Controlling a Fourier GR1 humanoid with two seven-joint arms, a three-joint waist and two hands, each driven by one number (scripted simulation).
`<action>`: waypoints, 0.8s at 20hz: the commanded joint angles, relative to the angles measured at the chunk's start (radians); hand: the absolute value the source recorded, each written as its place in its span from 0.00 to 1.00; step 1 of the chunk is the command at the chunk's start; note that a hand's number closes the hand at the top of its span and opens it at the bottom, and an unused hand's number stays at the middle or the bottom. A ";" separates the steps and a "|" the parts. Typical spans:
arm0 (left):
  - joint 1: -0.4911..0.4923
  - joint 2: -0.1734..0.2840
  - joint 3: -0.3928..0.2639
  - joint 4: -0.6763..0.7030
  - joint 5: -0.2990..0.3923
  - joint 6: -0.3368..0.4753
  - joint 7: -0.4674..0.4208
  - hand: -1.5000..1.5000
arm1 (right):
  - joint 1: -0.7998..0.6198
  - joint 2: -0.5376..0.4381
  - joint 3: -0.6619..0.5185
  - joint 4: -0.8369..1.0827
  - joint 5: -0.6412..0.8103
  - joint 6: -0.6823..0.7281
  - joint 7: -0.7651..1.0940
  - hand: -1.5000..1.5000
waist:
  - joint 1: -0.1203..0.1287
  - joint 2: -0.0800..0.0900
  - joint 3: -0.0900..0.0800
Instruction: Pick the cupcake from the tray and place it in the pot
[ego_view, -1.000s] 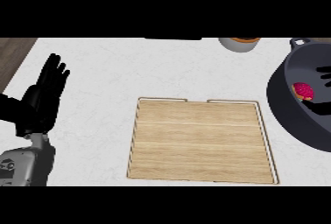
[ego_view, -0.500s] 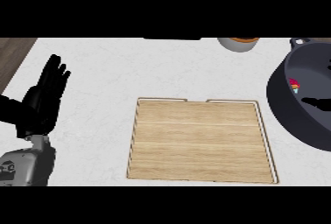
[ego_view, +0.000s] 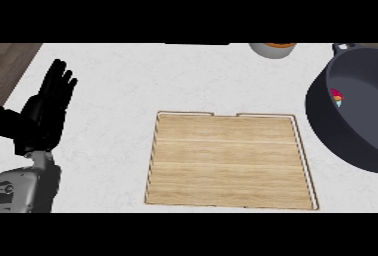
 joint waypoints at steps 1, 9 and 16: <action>-0.001 0.023 0.025 0.006 0.027 -0.028 0.001 0.50 | 0.055 -0.085 -0.028 0.046 -0.023 0.101 -0.047 0.00 | 0.004 0.003 0.002; 0.043 -0.014 -0.021 -0.017 -0.005 -0.013 -0.016 0.50 | 0.110 -0.151 -0.029 0.056 -0.028 0.184 -0.049 0.00 | 0.012 0.004 0.004; 0.020 -0.005 0.002 -0.019 0.013 -0.014 -0.010 0.50 | 0.146 -0.153 -0.018 0.028 -0.028 0.201 -0.093 0.00 | 0.009 0.004 0.005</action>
